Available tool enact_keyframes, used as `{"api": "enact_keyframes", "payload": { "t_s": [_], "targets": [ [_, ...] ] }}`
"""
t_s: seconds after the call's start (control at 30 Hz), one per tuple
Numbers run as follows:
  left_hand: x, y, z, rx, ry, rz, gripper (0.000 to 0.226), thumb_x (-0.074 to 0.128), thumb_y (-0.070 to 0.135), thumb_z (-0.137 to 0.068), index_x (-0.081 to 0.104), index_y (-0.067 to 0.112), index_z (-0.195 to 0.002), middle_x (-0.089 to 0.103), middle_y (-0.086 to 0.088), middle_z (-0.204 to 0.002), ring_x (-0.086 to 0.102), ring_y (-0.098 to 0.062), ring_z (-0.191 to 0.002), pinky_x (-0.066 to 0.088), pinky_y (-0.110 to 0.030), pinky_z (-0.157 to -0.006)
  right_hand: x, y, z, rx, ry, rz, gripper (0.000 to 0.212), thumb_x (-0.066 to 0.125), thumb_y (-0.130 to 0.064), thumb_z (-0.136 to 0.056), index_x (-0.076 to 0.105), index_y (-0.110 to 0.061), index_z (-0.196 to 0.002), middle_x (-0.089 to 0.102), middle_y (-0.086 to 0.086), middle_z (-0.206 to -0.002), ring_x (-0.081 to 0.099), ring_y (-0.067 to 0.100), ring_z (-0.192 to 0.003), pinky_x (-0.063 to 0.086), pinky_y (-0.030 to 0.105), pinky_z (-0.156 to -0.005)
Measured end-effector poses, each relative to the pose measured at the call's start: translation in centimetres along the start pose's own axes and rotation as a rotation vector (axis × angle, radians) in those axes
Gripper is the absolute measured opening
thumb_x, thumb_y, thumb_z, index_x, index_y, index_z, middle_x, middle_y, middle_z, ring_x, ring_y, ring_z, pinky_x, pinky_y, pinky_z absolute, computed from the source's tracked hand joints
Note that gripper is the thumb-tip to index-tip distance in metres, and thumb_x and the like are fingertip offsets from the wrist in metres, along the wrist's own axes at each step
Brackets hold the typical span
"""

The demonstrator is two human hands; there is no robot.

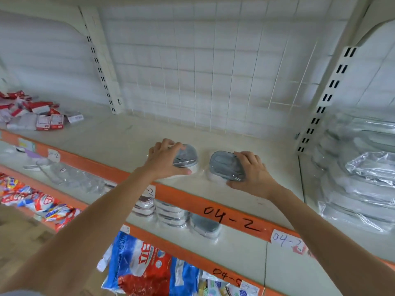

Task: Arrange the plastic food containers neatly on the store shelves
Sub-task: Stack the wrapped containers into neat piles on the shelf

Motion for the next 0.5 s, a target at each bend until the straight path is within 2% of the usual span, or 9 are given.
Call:
{"api": "enact_keyframes", "payload": {
  "t_s": [0.1, 0.23, 0.3, 0.37, 0.43, 0.5],
  "targets": [
    [0.5, -1.9, -0.8, -0.030, -0.152, 0.107, 0.086, 0.076, 0.063, -0.063, 0.031, 0.054, -0.135, 0.020, 0.002, -0.134, 0.018, -0.026, -0.129, 0.022, -0.049, -0.110, 0.0, 1.4, -2.0, 0.096, -0.020, -0.007, 0.090, 0.070, -0.052, -0.073, 0.025, -0.023, -0.145, 0.028, -0.002, -0.140, 0.027, 0.023, -0.128, 0.029, 0.040, -0.104],
    [0.8, -3.3, -2.2, 0.003, -0.292, 0.145, 0.096, 0.081, 0.043, -0.066, 0.018, 0.063, -0.136, 0.017, 0.006, -0.120, 0.017, -0.019, -0.118, 0.025, -0.042, -0.110, -0.1, 3.0, -3.8, 0.165, -0.053, -0.005, 0.088, 0.069, -0.054, -0.072, 0.025, -0.028, -0.144, 0.027, -0.006, -0.141, 0.029, 0.023, -0.128, 0.029, 0.042, -0.103],
    [0.6, -3.4, -3.2, 0.031, -0.319, 0.120, 0.098, 0.081, 0.035, -0.067, 0.018, 0.061, -0.138, 0.019, 0.003, -0.116, 0.020, -0.019, -0.113, 0.026, -0.038, -0.108, -0.2, 3.3, -4.1, 0.197, -0.059, 0.006, 0.088, 0.069, -0.054, -0.072, 0.025, -0.028, -0.143, 0.027, -0.007, -0.141, 0.030, 0.023, -0.128, 0.030, 0.042, -0.103],
    [-0.2, -3.5, -4.4, 0.055, -0.272, 0.128, 0.100, 0.083, 0.033, -0.066, 0.022, 0.052, -0.142, 0.023, -0.001, -0.117, 0.028, -0.024, -0.116, 0.028, -0.036, -0.106, -0.2, 3.2, -4.2, 0.211, -0.086, 0.018, 0.089, 0.069, -0.054, -0.073, 0.022, -0.028, -0.145, 0.025, -0.007, -0.142, 0.029, 0.024, -0.130, 0.029, 0.042, -0.104],
    [-1.5, -2.8, -5.9, 0.076, -0.180, 0.233, 0.103, 0.086, 0.032, -0.063, 0.025, 0.039, -0.144, 0.029, -0.004, -0.123, 0.034, -0.026, -0.121, 0.033, -0.036, -0.105, -0.2, 3.3, -4.4, 0.239, -0.162, -0.002, 0.100, 0.071, -0.055, -0.072, 0.013, -0.025, -0.148, 0.019, -0.004, -0.149, 0.023, 0.026, -0.136, 0.026, 0.042, -0.109],
    [-2.8, -0.7, -7.6, 0.122, -0.079, 0.373, 0.104, 0.088, 0.033, -0.061, 0.024, 0.029, -0.143, 0.030, -0.003, -0.130, 0.035, -0.021, -0.125, 0.035, -0.035, -0.103, -1.0, 3.3, -4.6, 0.288, -0.206, -0.079, 0.116, 0.074, -0.057, -0.069, -0.001, -0.022, -0.150, 0.009, -0.002, -0.156, 0.014, 0.026, -0.142, 0.020, 0.043, -0.115]
  ]
}}
Point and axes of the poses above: each hand's wrist, its own z-axis away from the middle knuckle, its own x-axis out of the palm, y = z × x, the point moved 7 cm from there along -z, towards the middle knuckle
